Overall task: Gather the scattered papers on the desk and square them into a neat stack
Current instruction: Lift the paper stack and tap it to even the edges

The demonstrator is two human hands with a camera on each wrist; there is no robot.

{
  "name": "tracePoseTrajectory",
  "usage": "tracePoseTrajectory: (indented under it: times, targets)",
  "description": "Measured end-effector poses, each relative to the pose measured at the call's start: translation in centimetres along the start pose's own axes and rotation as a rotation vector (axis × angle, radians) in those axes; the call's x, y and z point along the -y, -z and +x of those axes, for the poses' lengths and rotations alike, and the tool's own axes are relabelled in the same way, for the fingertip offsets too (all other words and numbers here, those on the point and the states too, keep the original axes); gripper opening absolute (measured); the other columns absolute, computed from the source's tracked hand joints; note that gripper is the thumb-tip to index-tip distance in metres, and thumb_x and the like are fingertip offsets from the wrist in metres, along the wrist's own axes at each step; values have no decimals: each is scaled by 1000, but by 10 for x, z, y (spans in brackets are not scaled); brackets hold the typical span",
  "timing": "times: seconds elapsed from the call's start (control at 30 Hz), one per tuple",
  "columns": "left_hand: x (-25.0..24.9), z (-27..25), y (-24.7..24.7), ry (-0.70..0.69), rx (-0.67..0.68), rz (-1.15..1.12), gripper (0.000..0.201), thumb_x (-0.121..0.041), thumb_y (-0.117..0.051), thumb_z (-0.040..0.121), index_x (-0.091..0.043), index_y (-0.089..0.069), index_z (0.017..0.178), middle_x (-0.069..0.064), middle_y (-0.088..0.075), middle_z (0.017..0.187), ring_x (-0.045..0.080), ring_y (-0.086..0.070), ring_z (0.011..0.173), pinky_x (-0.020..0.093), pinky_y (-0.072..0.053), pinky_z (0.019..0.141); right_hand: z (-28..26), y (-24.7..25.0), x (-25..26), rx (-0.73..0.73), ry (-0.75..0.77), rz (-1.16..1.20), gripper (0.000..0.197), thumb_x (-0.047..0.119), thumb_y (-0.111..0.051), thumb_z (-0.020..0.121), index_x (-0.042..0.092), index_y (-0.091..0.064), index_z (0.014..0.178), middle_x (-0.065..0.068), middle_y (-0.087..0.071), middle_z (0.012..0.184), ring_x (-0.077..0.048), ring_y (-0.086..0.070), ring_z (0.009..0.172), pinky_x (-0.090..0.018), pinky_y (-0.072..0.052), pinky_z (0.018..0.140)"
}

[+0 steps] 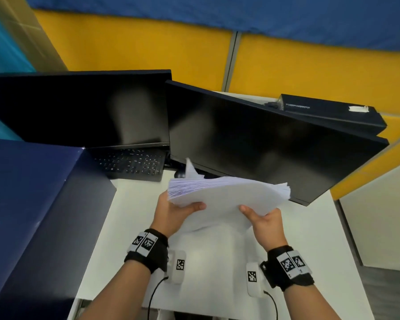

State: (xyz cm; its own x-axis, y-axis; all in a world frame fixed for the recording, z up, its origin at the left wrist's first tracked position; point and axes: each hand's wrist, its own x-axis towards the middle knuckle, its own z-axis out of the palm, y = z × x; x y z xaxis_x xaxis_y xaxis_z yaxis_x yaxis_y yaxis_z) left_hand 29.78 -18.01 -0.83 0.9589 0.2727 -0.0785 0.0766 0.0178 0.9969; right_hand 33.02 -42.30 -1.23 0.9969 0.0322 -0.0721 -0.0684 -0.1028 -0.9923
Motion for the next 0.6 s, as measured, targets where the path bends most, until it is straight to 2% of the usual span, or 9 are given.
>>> tracePoseTrajectory:
  times: [0.07, 0.1, 0.17, 0.2, 0.27, 0.4, 0.43, 0.5, 0.6]
  targets:
    - [18, 2, 1, 14, -16, -2, 45, -6, -92, 64, -16, -74, 104, -1, -79, 100, 12, -74, 95, 25, -58, 85, 0, 2, -12, 14, -36, -10, 27, 4, -78, 81, 29, -71, 90, 21, -77, 84, 3, -73, 80, -11, -55, 70]
    - [27, 3, 0, 47, -15, 22, 41, -7, -91, 66, -16, -74, 102, -3, -79, 98, 9, -75, 93, 26, -58, 84, -1, 2, -19, 18, -63, -6, 29, 5, -79, 80, 29, -70, 92, 20, -77, 85, 3, -73, 80, -11, -55, 70]
    - [45, 2, -4, 127, 12, 79, 28, -12, -88, 72, -21, -75, 95, -8, -79, 92, 2, -74, 85, 27, -58, 81, -1, 2, -31, 8, -123, -1, 33, 6, -82, 77, 29, -68, 96, 14, -77, 89, 4, -72, 81, -12, -55, 69]
    - [52, 1, -6, 152, 29, 94, 23, -14, -86, 76, -24, -74, 93, -10, -78, 92, -2, -73, 83, 23, -57, 79, 0, 1, -34, 0, -150, -3, 33, 7, -82, 77, 29, -68, 97, 12, -76, 92, 3, -72, 81, -14, -55, 70]
    - [63, 3, -7, 186, 49, 119, 17, -18, -82, 81, -26, -72, 93, -12, -76, 93, -7, -71, 80, 13, -53, 73, 3, 2, -39, 1, -185, -14, 28, 10, -81, 79, 28, -68, 95, 11, -75, 94, 1, -73, 82, -15, -54, 71]
    - [75, 6, -2, 192, 54, 202, 9, -20, -75, 88, -20, -72, 97, -18, -73, 90, -13, -69, 75, 8, -51, 68, 12, 3, -44, 6, -213, -68, 18, 13, -79, 82, 26, -71, 92, 12, -75, 91, 3, -73, 78, -13, -54, 68]
    - [75, 6, -2, 190, 38, 200, 10, -18, -74, 89, -16, -73, 98, -19, -72, 88, -13, -69, 74, 8, -51, 66, 14, 3, -45, 20, -210, -100, 17, 13, -78, 83, 25, -72, 93, 11, -75, 91, 2, -73, 78, -14, -53, 69]
    - [76, 8, -2, 203, 6, 183, 8, -15, -75, 88, -15, -75, 96, -18, -74, 84, -7, -72, 74, 9, -53, 66, 18, 4, -51, 21, -210, -148, 14, 13, -77, 83, 22, -72, 93, 7, -75, 91, -6, -74, 85, -16, -55, 71]
    - [75, 15, 0, 196, 2, 189, 10, -15, -76, 87, -25, -75, 88, -20, -77, 78, -1, -74, 75, 15, -56, 70, 27, 8, -55, 16, -237, -194, 12, 13, -78, 83, 21, -75, 92, 0, -77, 93, -18, -74, 87, -33, -60, 81]
